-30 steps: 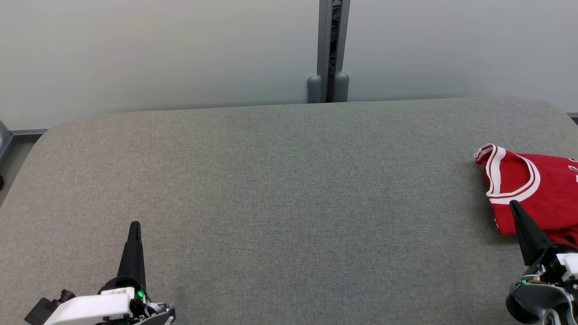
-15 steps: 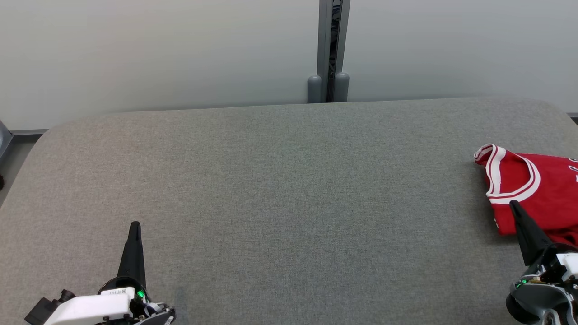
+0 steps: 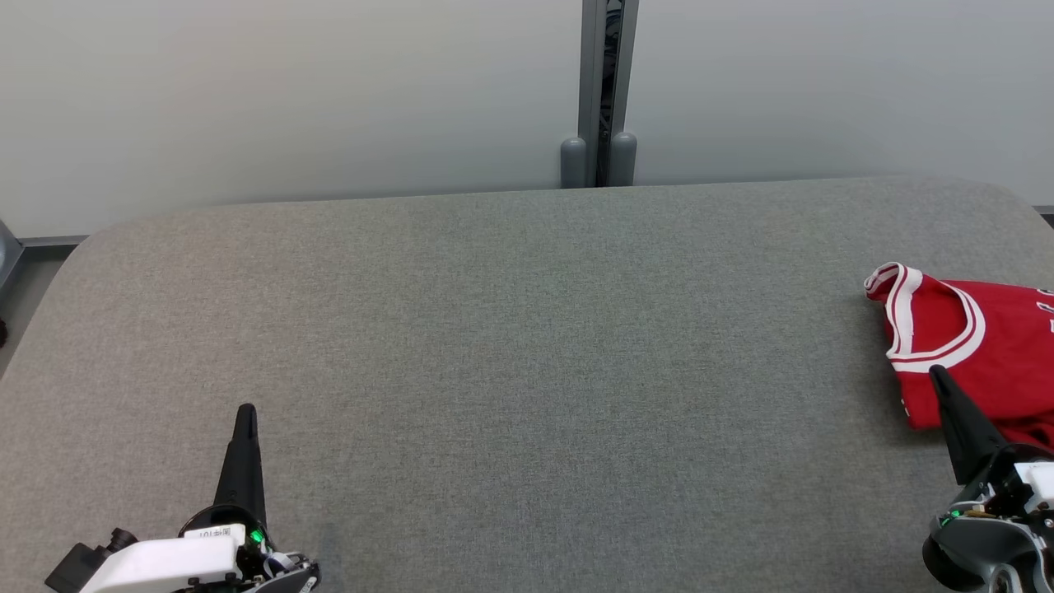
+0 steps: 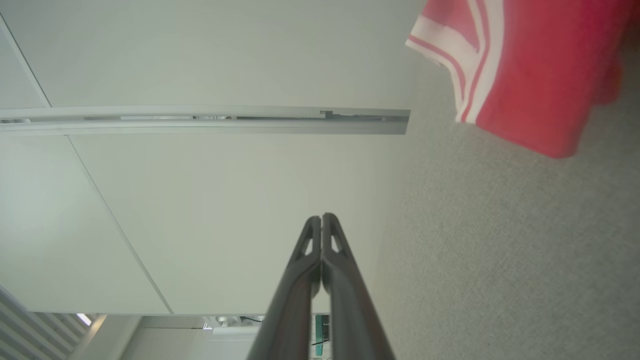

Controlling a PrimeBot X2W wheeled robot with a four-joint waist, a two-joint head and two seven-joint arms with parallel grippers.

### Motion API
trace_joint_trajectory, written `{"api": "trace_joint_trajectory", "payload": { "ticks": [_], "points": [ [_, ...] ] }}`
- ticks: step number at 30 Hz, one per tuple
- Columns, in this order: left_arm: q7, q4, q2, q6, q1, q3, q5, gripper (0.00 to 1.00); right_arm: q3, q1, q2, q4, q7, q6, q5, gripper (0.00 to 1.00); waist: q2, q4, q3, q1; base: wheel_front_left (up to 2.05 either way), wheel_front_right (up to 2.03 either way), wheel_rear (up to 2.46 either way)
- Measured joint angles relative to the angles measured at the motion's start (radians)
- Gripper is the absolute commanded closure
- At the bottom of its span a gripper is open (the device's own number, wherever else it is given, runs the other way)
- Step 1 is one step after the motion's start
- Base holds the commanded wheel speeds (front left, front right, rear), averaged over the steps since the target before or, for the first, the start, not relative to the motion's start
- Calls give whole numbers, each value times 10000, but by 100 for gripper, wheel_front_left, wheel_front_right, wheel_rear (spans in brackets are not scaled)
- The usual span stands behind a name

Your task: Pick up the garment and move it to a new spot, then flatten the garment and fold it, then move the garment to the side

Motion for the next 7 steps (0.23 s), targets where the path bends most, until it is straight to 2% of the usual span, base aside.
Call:
{"api": "trace_joint_trajectory", "payload": {
  "ticks": [7],
  "points": [
    [0, 0, 0, 0, 0, 0, 2, 100, -2, 0, 0, 0, 0, -2, 0, 100, 0, 0, 0, 0, 0, 0, 0]
  ]
}}
